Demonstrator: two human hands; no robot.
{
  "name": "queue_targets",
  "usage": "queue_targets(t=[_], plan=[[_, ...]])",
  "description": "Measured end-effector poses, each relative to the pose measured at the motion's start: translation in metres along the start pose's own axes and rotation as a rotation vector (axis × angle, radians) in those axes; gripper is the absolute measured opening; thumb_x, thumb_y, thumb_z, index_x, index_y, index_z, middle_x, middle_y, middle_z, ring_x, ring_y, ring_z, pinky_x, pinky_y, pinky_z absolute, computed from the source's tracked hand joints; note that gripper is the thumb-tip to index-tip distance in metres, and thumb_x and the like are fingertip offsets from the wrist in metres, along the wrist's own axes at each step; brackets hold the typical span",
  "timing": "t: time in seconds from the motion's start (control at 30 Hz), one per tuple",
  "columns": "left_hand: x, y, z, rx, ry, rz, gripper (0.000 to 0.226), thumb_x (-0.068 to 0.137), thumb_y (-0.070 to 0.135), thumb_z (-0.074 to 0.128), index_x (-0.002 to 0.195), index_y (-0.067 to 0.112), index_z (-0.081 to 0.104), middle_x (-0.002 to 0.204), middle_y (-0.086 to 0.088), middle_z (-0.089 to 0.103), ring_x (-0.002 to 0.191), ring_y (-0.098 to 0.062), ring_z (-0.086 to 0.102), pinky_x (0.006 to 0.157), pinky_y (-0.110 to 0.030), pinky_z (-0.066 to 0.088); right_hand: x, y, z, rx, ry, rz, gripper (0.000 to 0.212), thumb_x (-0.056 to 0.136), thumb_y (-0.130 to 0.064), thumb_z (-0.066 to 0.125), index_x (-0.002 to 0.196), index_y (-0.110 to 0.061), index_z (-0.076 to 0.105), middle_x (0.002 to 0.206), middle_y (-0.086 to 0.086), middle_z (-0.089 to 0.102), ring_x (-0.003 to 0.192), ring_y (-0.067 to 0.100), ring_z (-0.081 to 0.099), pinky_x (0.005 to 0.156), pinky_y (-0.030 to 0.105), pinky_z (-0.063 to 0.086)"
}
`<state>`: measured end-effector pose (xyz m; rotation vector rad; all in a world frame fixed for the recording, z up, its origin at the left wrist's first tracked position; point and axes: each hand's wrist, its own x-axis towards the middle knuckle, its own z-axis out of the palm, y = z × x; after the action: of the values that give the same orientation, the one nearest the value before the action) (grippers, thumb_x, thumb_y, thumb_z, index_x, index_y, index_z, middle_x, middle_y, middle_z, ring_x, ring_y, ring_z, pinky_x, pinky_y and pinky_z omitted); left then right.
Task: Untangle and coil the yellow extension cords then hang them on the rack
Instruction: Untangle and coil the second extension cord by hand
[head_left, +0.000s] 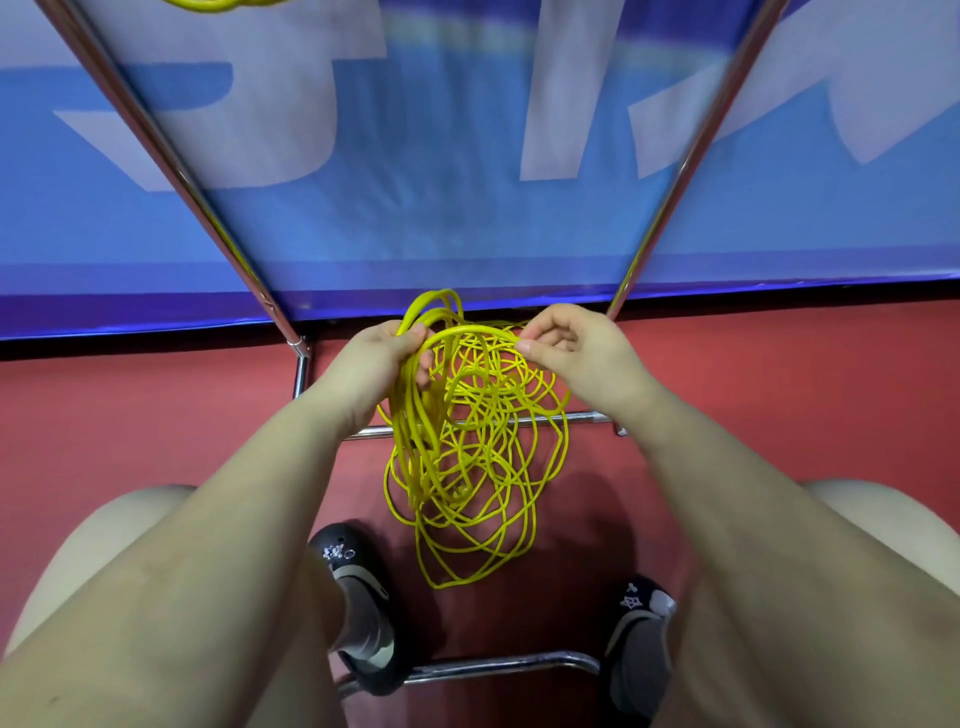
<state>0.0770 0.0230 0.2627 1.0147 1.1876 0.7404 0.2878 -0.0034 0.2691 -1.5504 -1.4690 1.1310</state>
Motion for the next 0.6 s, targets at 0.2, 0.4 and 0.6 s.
queue_targets(t=[0.2,0.4,0.6], plan=[[-0.006,0.002,0.005,0.026,-0.021,-0.031,0.027,0.101,0.017,0.039,0.08,0.01,0.055,0.057,0.002,0.063,0.047,-0.01,0.056,0.047,-0.023,0.049,-0.002,-0.005,-0.003,0.026,0.023,-0.007,0.017,0.08,-0.009,0.07,0.071,-0.019,0.06,0.057,-0.005,0.048,0.041,-0.002,0.038,0.046,0.008,0.031],[-0.004,0.001,0.007,-0.016,-0.053,-0.057,0.026,0.101,0.017,0.039,0.084,0.01,0.057,0.061,0.001,0.067,0.05,-0.008,0.06,0.054,-0.023,0.051,-0.001,-0.005,-0.005,0.003,0.048,0.0,0.018,0.08,-0.011,0.071,0.068,-0.022,0.061,0.057,-0.005,0.05,0.042,-0.002,0.04,0.048,0.009,0.033],[-0.005,-0.001,0.012,-0.042,-0.116,-0.076,0.026,0.1,0.015,0.038,0.084,0.006,0.057,0.062,-0.001,0.068,0.051,-0.009,0.062,0.054,-0.021,0.052,0.001,-0.003,-0.007,-0.068,0.063,0.022,0.019,0.078,-0.014,0.073,0.067,-0.022,0.061,0.056,-0.005,0.05,0.044,0.001,0.039,0.051,0.016,0.034]])
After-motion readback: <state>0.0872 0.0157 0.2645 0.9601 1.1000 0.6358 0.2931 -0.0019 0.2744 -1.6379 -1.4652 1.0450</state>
